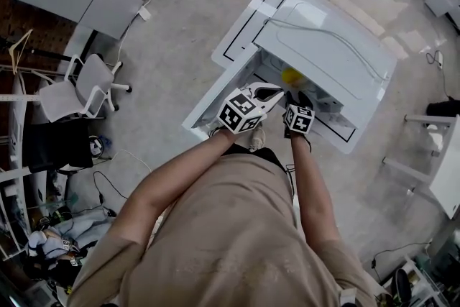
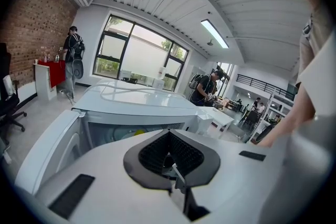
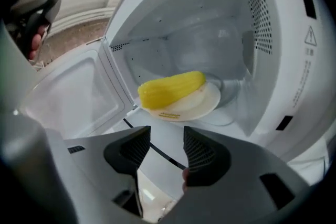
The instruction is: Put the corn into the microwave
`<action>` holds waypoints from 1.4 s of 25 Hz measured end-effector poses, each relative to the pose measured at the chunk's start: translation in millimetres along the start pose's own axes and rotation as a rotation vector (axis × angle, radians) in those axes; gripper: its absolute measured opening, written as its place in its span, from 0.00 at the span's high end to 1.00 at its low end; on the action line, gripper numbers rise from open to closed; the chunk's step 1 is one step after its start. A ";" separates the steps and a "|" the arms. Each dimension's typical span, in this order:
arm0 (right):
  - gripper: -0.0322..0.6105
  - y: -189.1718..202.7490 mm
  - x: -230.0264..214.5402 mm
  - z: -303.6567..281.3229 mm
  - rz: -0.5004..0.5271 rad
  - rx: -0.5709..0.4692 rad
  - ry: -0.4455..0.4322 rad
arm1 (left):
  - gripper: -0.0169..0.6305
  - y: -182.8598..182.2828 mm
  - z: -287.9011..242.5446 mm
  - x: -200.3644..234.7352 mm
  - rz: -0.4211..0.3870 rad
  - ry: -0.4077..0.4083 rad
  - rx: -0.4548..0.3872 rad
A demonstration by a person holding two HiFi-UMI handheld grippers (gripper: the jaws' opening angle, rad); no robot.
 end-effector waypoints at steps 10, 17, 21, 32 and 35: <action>0.65 -15.4 -8.4 -12.4 -0.028 -0.012 0.053 | 0.96 -0.3 3.3 5.7 0.003 -0.021 0.007; 0.65 -40.3 -8.9 -23.6 -0.014 -0.016 0.041 | 0.96 4.1 5.4 5.7 0.011 -0.028 0.008; 0.65 -46.0 -13.6 -30.1 0.000 -0.004 0.043 | 0.96 5.9 4.8 3.5 0.011 -0.031 0.010; 0.65 -50.9 -8.4 -7.7 -0.207 0.062 -0.032 | 0.96 6.8 9.3 1.8 0.025 -0.036 -0.005; 0.65 -46.9 4.5 15.2 -0.123 0.023 -0.072 | 0.96 7.1 10.5 -0.4 0.032 -0.036 -0.019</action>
Point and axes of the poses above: the fingertips, and each gripper's own axes: z backward along the fingers, x to its left, y out of its underside, the point moved 6 cm from there along z, backward along the fingers, and after that the axes turned 2 degrees about -x, right-handed, at the moved point
